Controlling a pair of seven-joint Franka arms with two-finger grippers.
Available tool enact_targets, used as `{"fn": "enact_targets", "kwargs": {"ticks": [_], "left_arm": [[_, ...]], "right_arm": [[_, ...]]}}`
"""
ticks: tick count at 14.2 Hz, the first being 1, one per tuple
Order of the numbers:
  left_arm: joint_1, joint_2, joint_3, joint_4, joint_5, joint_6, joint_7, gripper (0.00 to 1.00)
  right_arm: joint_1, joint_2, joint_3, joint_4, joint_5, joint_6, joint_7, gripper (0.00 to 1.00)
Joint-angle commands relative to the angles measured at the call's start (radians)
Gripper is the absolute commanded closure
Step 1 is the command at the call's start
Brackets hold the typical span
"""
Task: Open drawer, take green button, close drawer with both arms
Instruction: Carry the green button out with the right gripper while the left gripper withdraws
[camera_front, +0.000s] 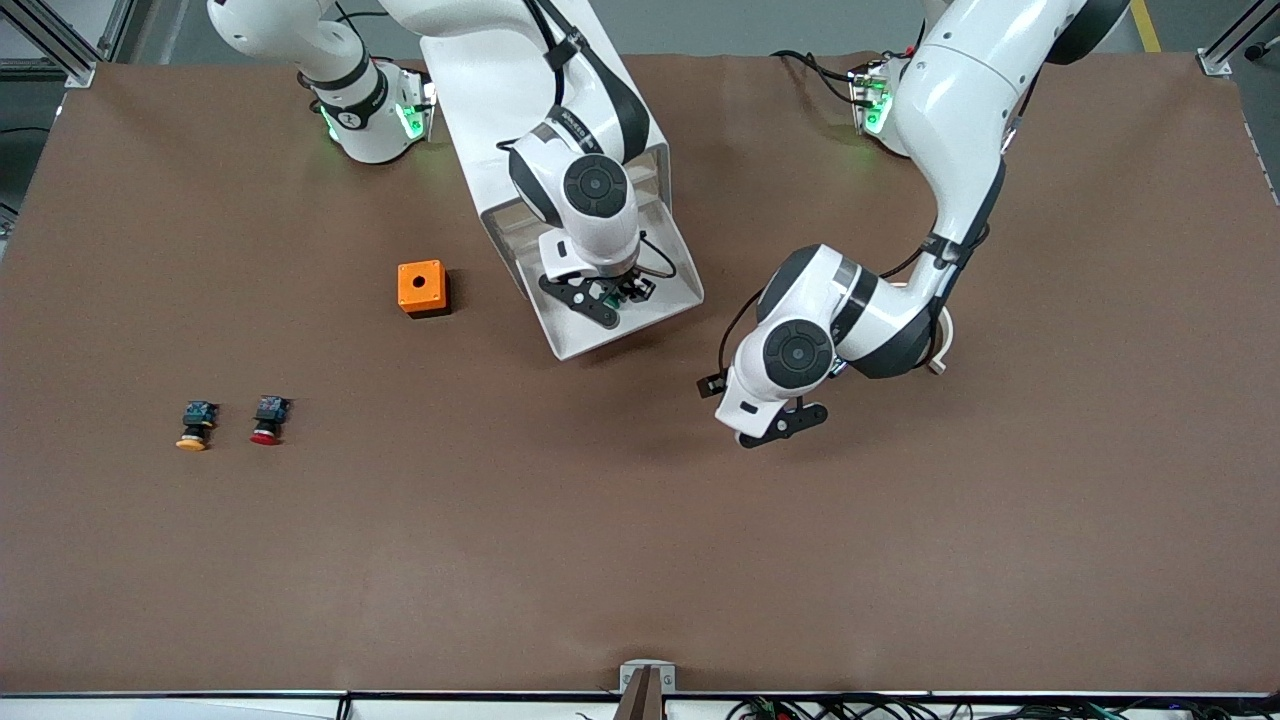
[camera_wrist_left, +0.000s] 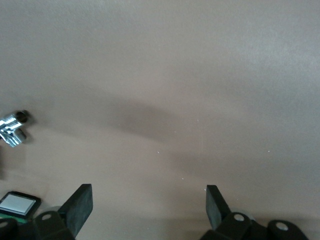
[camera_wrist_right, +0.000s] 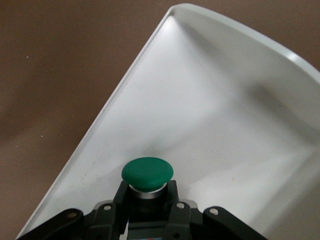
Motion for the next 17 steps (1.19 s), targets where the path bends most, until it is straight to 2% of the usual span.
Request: {"fn": "enact_targets", "kwargs": {"ticks": [1,5,9,13,15,17], "left_arm": [[-0.017,0.0,0.003,-0.001,0.024,0.035,-0.051,0.0],[-0.063,0.013,0.003,-0.003,0.024,0.087,-0.103,0.0],[-0.095,0.019,0.005,-0.033,0.026,0.156,-0.129,0.0],[-0.129,0.022,0.006,-0.053,0.026,0.207,-0.164,0.0],[-0.162,0.026,0.006,-0.064,0.028,0.236,-0.192,0.0],[-0.185,0.026,0.006,-0.095,0.028,0.291,-0.224,0.0]], "right_arm": [[-0.043,-0.013,-0.001,0.089,0.028,-0.145,-0.019,0.88],[-0.161,-0.067,-0.002,0.253,0.028,-0.45,-0.085,0.88],[-0.341,-0.122,-0.01,0.343,0.023,-0.667,-0.359,0.88],[-0.569,-0.131,-0.011,0.34,-0.024,-0.693,-0.8,0.88],[-0.649,-0.125,-0.01,0.335,-0.102,-0.654,-0.982,0.87],[-0.708,-0.107,-0.01,0.318,-0.113,-0.6,-1.089,0.87]]}}
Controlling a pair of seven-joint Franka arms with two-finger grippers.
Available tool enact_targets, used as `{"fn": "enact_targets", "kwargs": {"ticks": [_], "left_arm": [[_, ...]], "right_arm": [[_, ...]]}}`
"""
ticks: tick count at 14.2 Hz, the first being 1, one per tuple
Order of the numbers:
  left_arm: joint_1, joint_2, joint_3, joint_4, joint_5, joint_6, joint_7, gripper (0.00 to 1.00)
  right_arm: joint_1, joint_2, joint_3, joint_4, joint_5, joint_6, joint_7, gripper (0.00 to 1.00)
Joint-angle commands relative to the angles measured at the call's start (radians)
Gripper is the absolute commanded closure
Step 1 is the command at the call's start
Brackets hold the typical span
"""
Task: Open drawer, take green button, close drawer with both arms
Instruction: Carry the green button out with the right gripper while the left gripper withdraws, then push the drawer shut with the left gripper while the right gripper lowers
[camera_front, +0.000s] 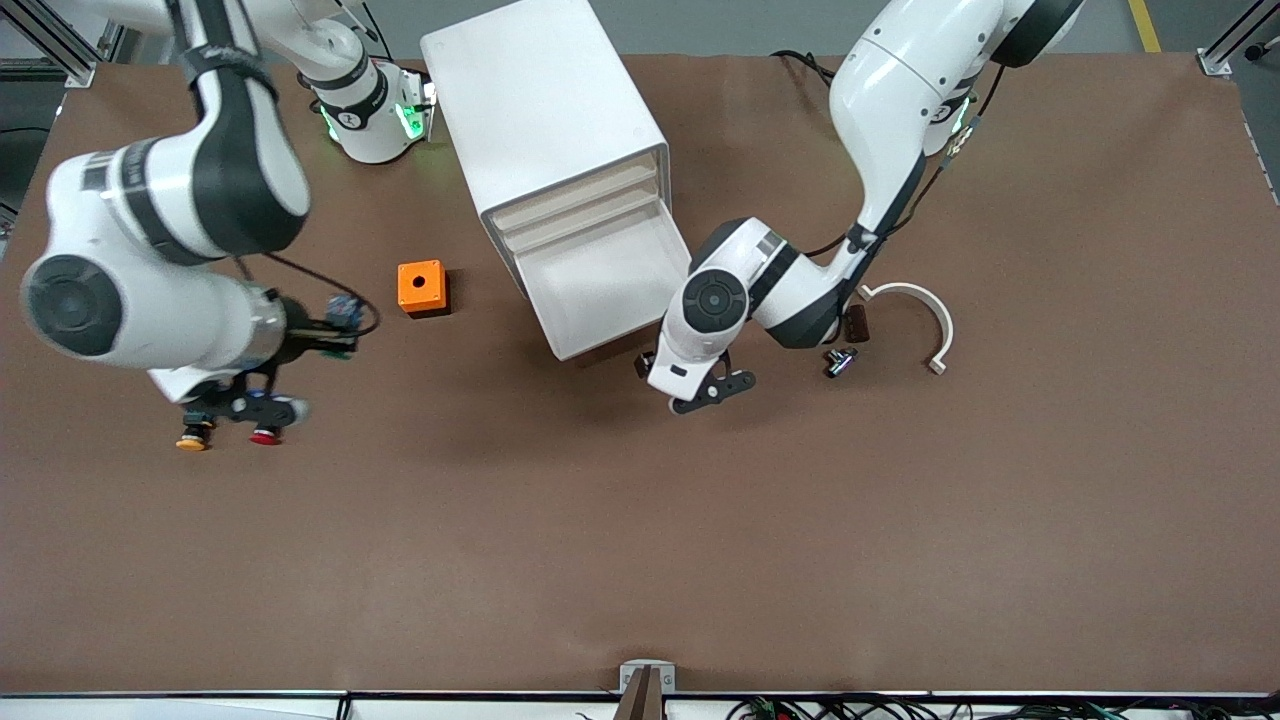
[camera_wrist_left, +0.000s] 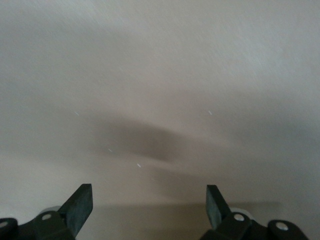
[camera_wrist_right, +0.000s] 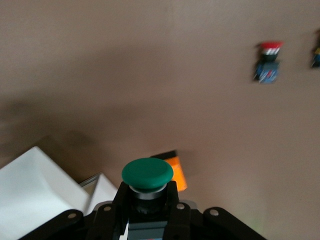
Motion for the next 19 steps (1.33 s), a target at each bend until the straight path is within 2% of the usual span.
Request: {"fn": "enact_targets", "kwargs": {"ticks": [1,6,10,15,19], "left_arm": [[-0.049,-0.01,0.006,-0.053,0.025,0.07,-0.065,0.0],[-0.118,-0.02,-0.032,-0.057,0.023,0.065,-0.212,0.0],[-0.16,-0.024,-0.074,-0.057,0.023,0.065,-0.317,0.0],[-0.23,-0.021,-0.075,-0.055,0.01,0.071,-0.396,0.0],[-0.233,-0.02,-0.095,-0.055,0.007,0.071,-0.407,0.0]], "right_arm": [[-0.075,0.031,0.022,-0.014,-0.025,0.059,-0.135,0.87],[-0.178,0.132,0.022,-0.088,-0.026,0.297,-0.35,0.86],[-0.192,0.214,0.02,-0.126,-0.029,0.43,-0.346,0.85],[-0.188,0.246,0.02,-0.175,-0.028,0.497,-0.294,0.85],[-0.163,0.245,0.02,-0.27,-0.019,0.587,-0.275,0.81]]}}
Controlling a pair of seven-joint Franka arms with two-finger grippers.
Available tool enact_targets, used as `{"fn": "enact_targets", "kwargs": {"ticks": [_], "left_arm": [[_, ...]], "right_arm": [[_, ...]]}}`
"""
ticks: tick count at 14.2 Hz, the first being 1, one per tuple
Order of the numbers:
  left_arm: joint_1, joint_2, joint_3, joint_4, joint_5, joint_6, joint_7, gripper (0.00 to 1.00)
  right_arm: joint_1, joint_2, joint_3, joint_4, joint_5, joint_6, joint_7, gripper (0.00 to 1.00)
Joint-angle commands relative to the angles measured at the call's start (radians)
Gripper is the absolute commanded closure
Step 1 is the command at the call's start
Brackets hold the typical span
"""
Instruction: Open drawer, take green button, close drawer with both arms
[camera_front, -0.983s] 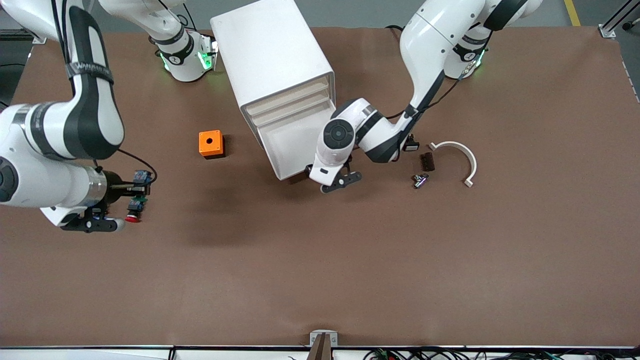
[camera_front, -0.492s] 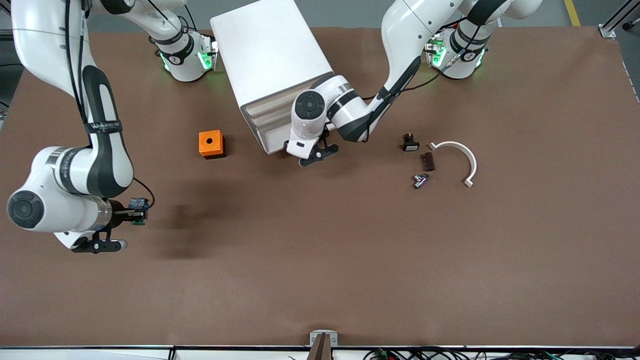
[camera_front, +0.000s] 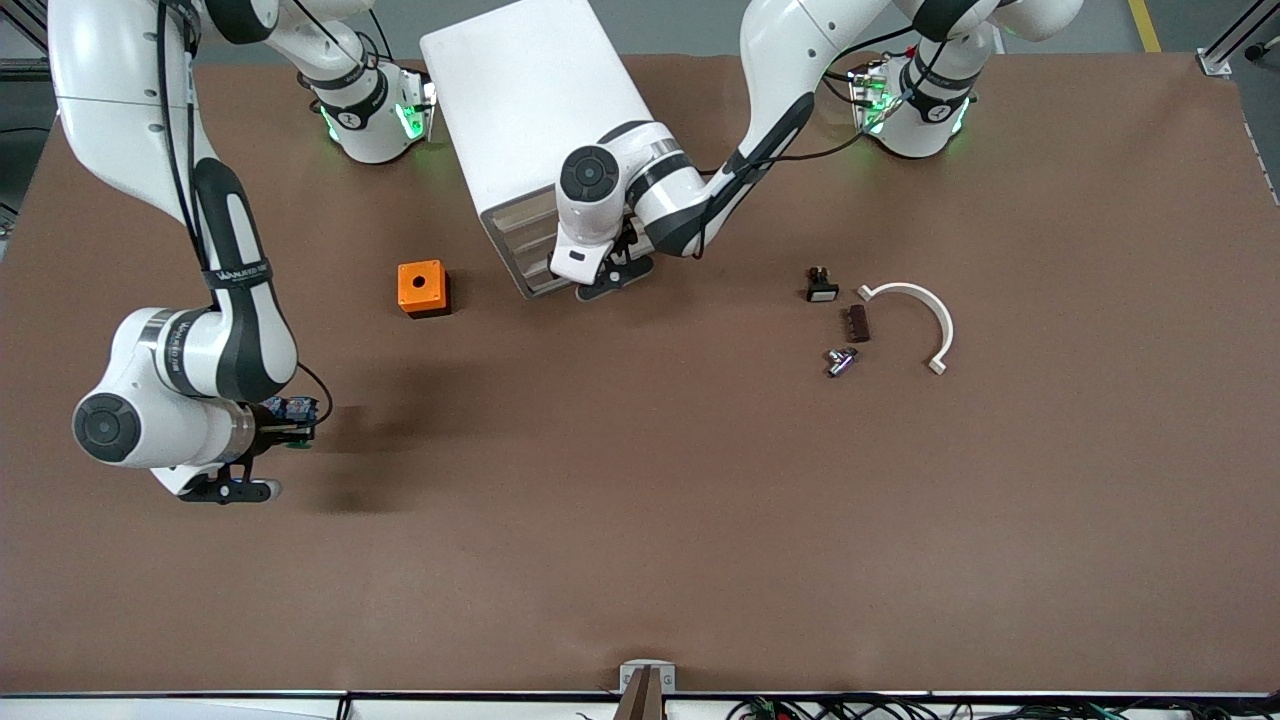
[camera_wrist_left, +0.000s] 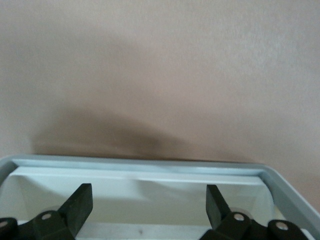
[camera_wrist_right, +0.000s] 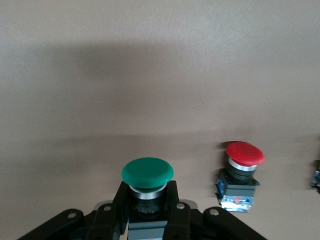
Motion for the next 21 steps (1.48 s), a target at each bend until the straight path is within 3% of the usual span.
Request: {"fn": "enact_targets", "kwargs": {"ticks": [1,4,9,15,21], "left_arm": [[0.003,-0.018,-0.01,-0.017,0.005,0.011,-0.022,0.0],[0.025,-0.024,-0.004,-0.009,0.019,0.013,0.005,0.0],[0.219,-0.084,-0.007,-0.006,0.019,-0.008,0.244,0.0],[0.392,-0.116,0.016,0.086,0.069,-0.212,0.519,0.0],[0.585,-0.197,0.013,0.091,0.109,-0.286,0.78,0.0]], "right_arm": [[0.012,-0.011,0.006,-0.079,0.0,0.085,0.027,0.81],[0.018,-0.01,0.008,-0.104,0.006,0.111,0.029,0.81],[0.023,-0.008,0.008,-0.104,0.006,0.127,0.057,0.81],[0.026,0.008,0.008,-0.121,0.006,0.164,0.061,0.78],[0.029,0.013,0.008,-0.121,0.006,0.165,0.063,0.73]]}}
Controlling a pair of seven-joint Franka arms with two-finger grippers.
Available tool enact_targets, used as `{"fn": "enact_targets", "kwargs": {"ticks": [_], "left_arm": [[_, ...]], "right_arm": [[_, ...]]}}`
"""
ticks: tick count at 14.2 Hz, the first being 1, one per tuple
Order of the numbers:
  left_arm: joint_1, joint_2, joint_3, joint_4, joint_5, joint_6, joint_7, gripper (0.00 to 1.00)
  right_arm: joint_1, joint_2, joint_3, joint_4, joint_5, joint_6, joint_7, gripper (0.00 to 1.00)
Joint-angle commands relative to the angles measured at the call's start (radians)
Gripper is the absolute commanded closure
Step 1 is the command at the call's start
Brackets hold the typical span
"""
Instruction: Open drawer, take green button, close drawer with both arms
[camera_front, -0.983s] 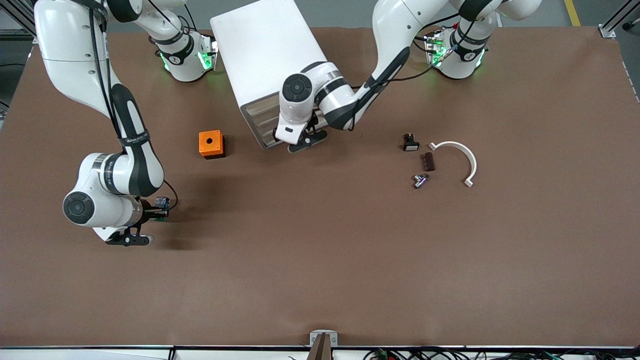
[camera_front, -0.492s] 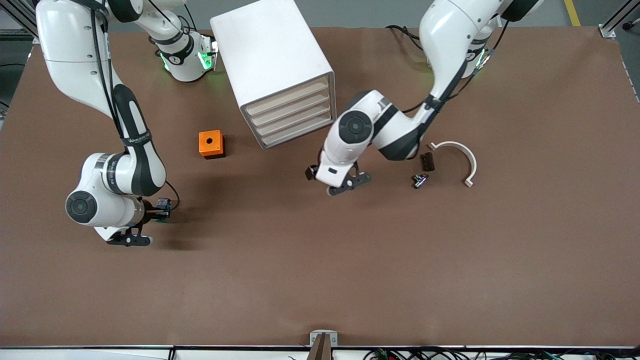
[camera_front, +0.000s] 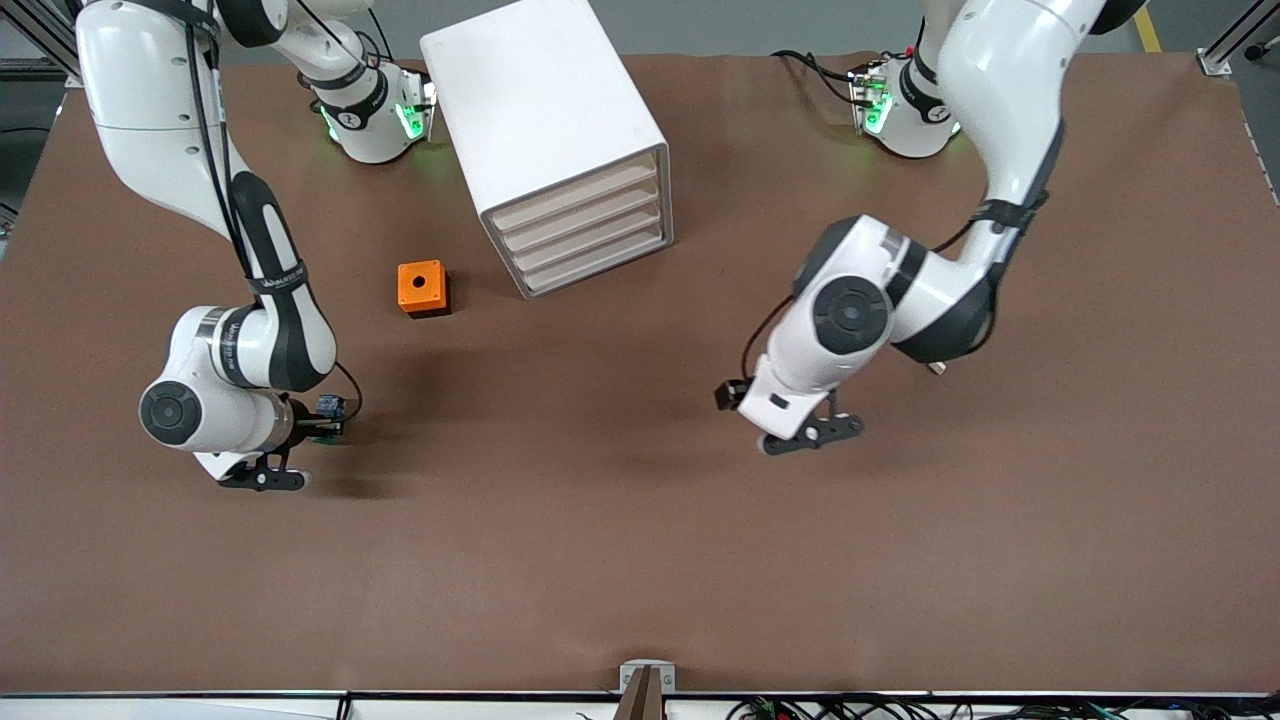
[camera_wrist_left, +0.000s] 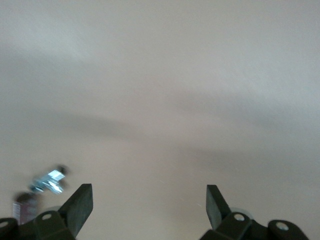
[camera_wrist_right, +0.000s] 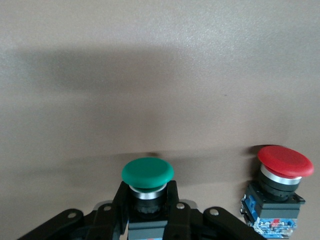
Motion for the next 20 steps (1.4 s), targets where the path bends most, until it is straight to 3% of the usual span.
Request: {"fn": "enact_targets", "kwargs": {"ticks": [1,2,4,5,6,9,14,17,20], "left_arm": [[0.076,-0.062,-0.009,-0.017,0.022,-0.051,0.084,0.0],[0.093,-0.079,-0.009,-0.017,0.02,-0.078,0.142,0.0],[0.144,-0.114,0.0,-0.026,0.025,-0.095,0.219,0.0],[0.17,-0.136,0.0,-0.043,0.048,-0.095,0.276,0.0],[0.193,-0.169,0.0,-0.062,0.061,-0.092,0.323,0.0],[0.27,-0.231,0.004,-0.099,0.057,-0.085,0.484,0.0],[0.264,-0.402,0.124,-0.202,0.022,-0.089,0.621,0.0],[0.255,-0.491,0.145,-0.231,0.009,-0.127,0.629,0.0],[0.25,-0.565,0.164,-0.231,-0.007,-0.209,0.631,0.0]], "right_arm": [[0.007,-0.002,0.0,-0.006,0.005,0.012,0.017,0.71],[0.007,-0.002,0.0,-0.006,0.005,0.012,0.017,0.69],[0.005,-0.002,0.0,-0.006,0.005,0.01,0.031,0.42],[0.005,-0.004,0.0,-0.005,0.005,0.009,0.035,0.16],[0.004,-0.004,0.0,-0.003,0.003,0.006,0.034,0.0],[0.002,-0.033,0.0,0.001,0.003,-0.016,0.035,0.0],[0.004,-0.227,0.0,0.02,0.002,-0.201,0.034,0.0],[-0.006,-0.309,-0.005,0.102,-0.014,-0.354,0.032,0.0],[-0.013,-0.327,-0.014,0.227,-0.043,-0.506,0.032,0.0]]}}
